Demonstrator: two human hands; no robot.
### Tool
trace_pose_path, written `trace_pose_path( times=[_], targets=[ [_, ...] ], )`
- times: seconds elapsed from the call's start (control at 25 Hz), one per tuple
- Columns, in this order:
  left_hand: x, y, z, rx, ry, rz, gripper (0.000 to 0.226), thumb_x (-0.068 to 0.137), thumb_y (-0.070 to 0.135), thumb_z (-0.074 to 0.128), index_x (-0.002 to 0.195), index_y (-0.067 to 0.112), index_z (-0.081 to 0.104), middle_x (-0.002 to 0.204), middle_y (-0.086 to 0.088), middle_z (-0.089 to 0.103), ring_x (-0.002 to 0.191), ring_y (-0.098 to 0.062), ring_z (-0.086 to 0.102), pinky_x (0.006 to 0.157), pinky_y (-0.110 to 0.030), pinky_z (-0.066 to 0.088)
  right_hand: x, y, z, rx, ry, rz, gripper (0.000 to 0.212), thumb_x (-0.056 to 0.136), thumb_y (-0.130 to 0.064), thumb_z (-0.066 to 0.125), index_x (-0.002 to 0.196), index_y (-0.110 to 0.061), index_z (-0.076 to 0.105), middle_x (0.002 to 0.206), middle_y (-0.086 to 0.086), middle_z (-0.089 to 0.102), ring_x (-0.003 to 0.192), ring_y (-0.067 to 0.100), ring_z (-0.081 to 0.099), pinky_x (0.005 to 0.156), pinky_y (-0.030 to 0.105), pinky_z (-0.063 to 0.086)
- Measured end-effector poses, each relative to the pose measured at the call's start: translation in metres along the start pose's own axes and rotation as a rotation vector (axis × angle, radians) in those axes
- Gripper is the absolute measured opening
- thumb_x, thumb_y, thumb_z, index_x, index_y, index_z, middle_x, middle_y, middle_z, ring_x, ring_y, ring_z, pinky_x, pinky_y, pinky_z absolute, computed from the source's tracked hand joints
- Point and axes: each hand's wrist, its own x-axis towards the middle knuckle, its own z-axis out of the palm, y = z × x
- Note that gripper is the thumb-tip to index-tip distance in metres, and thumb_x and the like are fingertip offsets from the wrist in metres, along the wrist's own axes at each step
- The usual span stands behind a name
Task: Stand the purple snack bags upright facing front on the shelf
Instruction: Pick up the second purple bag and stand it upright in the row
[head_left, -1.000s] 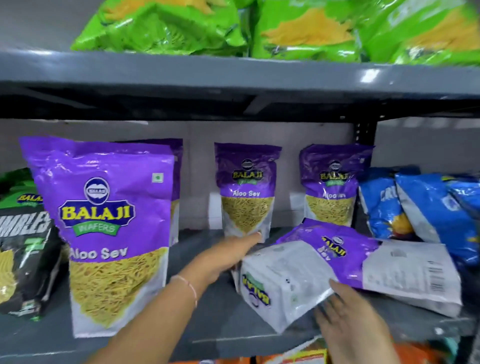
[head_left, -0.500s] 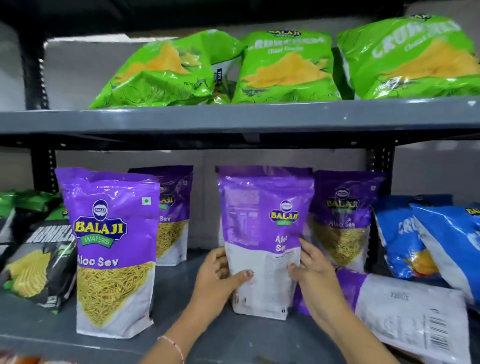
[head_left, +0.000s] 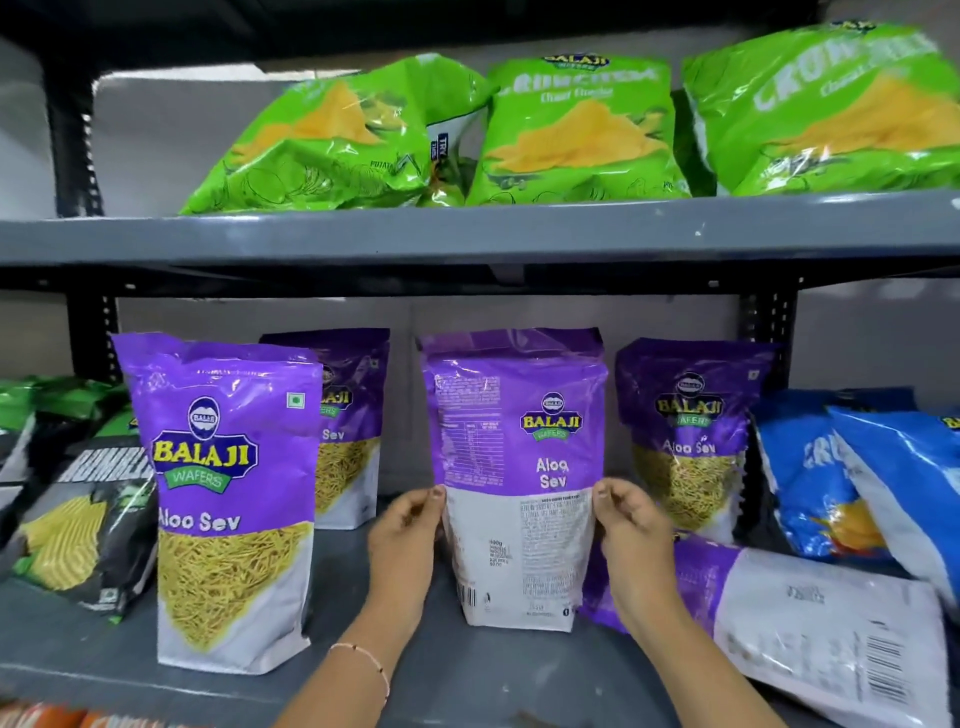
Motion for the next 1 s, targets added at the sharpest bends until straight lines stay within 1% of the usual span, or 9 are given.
trace_pose_path(
  times=[0.12,0.2,0.36,0.4,0.44,0.56,0.68,0.84,1.0],
  targets=[
    [-0.013,0.002,-0.005,0.078,-0.022,0.156,0.021,0.084,0.013,0.078,0.076,0.021,0.061,0.070,0.000,0.064,0.059,-0.013,0.052,0.062,-0.039,0.048,-0.002,0.003,-0.001,0.169,-0.132,0.209,0.035,0.101,-0.013,0.052,0.074,-0.024,0.073,0.078,-0.004,0.079,0.067,0.011,0.072,0.057,0.025,0.055],
    [-0.024,0.000,-0.010,0.187,-0.164,0.182,0.026,0.077,0.018,0.084,0.069,0.022,0.061,0.056,0.007,0.061,0.051,-0.011,0.050,0.051,-0.036,0.049,-0.003,0.006,-0.002,0.062,-0.146,0.195,0.033,0.095,-0.002,0.053,0.077,-0.023,0.072,0.080,0.001,0.078,0.071,0.018,0.069,0.062,0.030,0.053],
    [-0.028,-0.003,-0.017,0.315,-0.215,0.153,0.015,0.086,0.011,0.075,0.076,0.021,0.068,0.066,0.006,0.074,0.062,-0.022,0.063,0.067,-0.046,0.059,-0.008,0.009,-0.001,-0.010,-0.220,0.174,0.037,0.083,0.017,0.063,0.103,-0.013,0.068,0.101,0.010,0.079,0.080,0.020,0.074,0.061,0.031,0.058],
    [-0.028,0.000,-0.020,0.320,-0.228,0.122,0.007,0.086,0.020,0.076,0.084,0.021,0.070,0.073,0.003,0.077,0.069,-0.025,0.069,0.073,-0.045,0.059,-0.010,0.009,0.000,0.027,-0.252,0.181,0.038,0.081,0.016,0.068,0.106,-0.013,0.067,0.107,0.011,0.077,0.080,0.019,0.074,0.060,0.030,0.059],
    [-0.028,0.002,-0.023,0.319,-0.279,0.079,0.020,0.081,0.035,0.078,0.092,0.021,0.069,0.081,0.000,0.079,0.077,-0.022,0.073,0.076,-0.041,0.060,-0.010,0.011,0.000,0.049,-0.272,0.178,0.043,0.078,0.013,0.074,0.107,-0.017,0.065,0.113,0.011,0.074,0.082,0.017,0.074,0.062,0.027,0.060],
    [-0.034,0.007,-0.028,0.287,-0.526,-0.039,0.066,0.054,0.061,0.080,0.107,0.024,0.063,0.100,0.005,0.078,0.087,0.002,0.073,0.071,-0.014,0.055,-0.014,0.011,0.002,-0.010,-0.362,0.170,0.081,0.053,-0.007,0.091,0.121,-0.028,0.052,0.122,-0.007,0.062,0.104,0.008,0.063,0.072,0.018,0.060],
    [-0.029,0.004,-0.028,0.392,-0.542,0.008,0.057,0.058,0.052,0.084,0.106,0.028,0.065,0.116,0.001,0.071,0.096,0.001,0.071,0.078,-0.012,0.054,-0.015,0.016,0.006,-0.039,-0.489,0.194,0.126,0.039,-0.017,0.100,0.143,-0.034,0.031,0.132,-0.009,0.057,0.122,0.008,0.056,0.097,0.029,0.054],
    [-0.012,0.001,-0.030,0.006,-0.490,-0.218,0.029,0.095,0.017,0.065,0.122,0.006,0.063,0.118,-0.012,0.077,0.099,-0.021,0.074,0.095,-0.040,0.057,-0.014,0.015,0.004,0.016,-0.493,0.182,0.107,0.041,-0.013,0.100,0.135,-0.027,0.050,0.116,0.006,0.075,0.110,0.021,0.071,0.086,0.030,0.059],
    [-0.018,0.004,-0.034,0.049,-0.617,-0.209,0.034,0.072,0.038,0.086,0.104,0.031,0.077,0.111,0.003,0.081,0.101,-0.013,0.077,0.076,-0.021,0.061,-0.025,0.010,0.005,0.010,-0.572,0.142,0.079,0.051,-0.017,0.100,0.121,-0.014,0.065,0.122,0.012,0.075,0.116,0.032,0.070,0.086,0.032,0.060]
  ],
)
